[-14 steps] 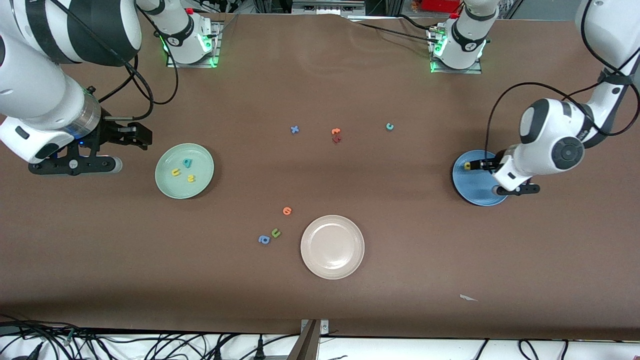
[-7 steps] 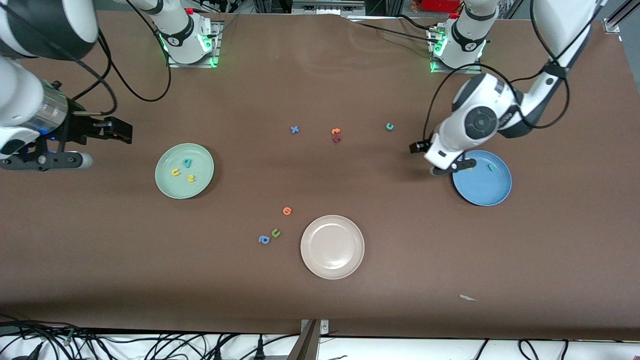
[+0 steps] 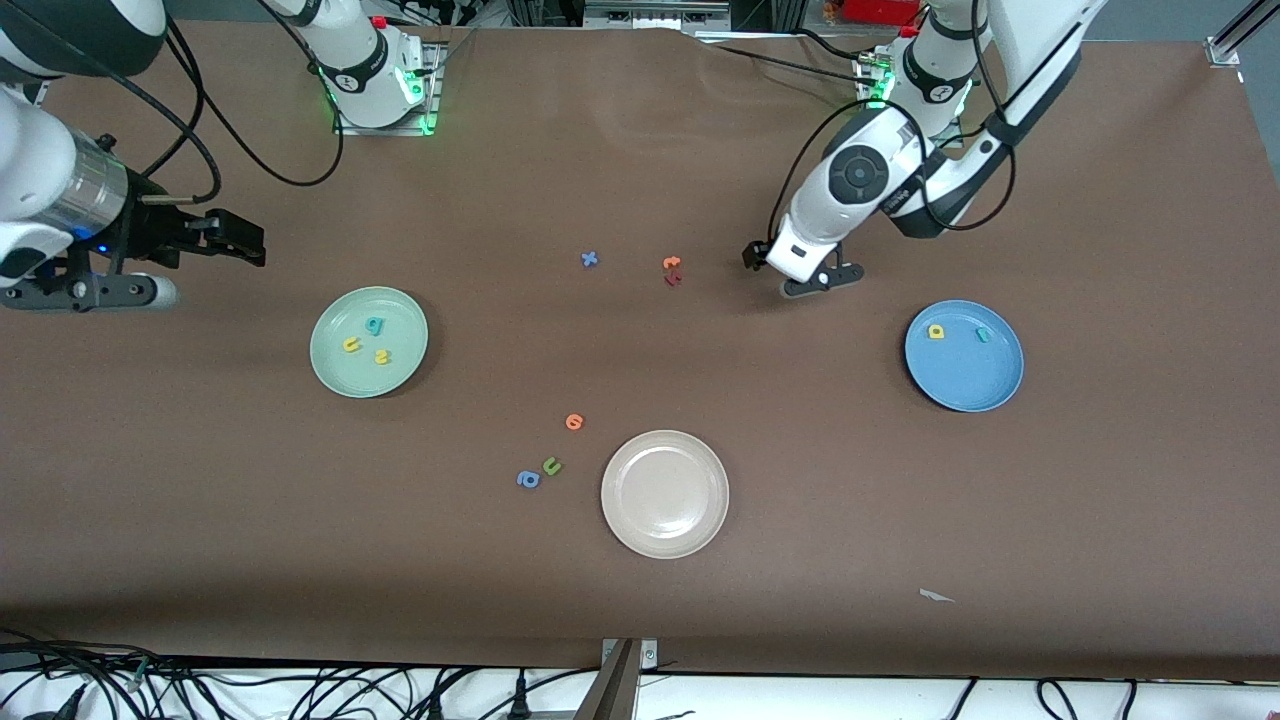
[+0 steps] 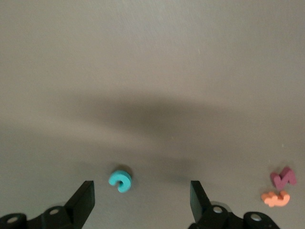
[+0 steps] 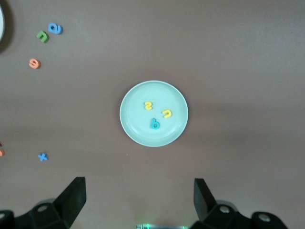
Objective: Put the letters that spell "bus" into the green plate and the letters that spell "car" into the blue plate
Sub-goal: 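Move the left gripper to the teal c near the center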
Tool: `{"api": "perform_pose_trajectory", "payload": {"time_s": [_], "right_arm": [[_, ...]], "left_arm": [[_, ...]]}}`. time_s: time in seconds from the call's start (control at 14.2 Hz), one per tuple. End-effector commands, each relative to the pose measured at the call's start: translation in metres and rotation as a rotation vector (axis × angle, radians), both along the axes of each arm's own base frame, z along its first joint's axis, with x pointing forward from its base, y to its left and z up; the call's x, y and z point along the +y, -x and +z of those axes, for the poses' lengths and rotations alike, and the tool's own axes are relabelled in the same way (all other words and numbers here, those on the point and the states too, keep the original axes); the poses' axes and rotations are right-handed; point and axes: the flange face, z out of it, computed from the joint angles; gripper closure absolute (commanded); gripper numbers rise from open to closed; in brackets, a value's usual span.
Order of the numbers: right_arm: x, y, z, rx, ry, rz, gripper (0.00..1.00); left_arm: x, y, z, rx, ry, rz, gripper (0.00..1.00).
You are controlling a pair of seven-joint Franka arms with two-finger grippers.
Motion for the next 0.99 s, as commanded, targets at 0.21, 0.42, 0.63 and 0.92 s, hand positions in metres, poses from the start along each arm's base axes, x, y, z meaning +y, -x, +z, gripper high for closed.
{"api": "perform_pose_trajectory", "payload": {"time_s": [0.21,0.42,0.63,0.92], "right_arm": [[-0.010,0.026,0.004,-0.110,0.059,-0.004,0.00],[-0.033,0.002,0.013,-0.109,0.041,-0.041,0.00],[-0.034,0.014,0.019,-0.089,0.031,-0.061,0.00],[-0.063,0.018,0.016,-0.086,0.024,-0.106,0.00]], "left_arm": [[0.013,0.034,-0.025,-0.048,-0.008,-0.047,0.13],[0.013,0.035,-0.029,-0.057,-0.004,-0.037,0.13],[0.020,0.035,-0.041,-0.060,-0.025,-0.048,0.17],[0.027,0.041,-0.064,-0.117,-0.058,-0.040,0.17]]}}
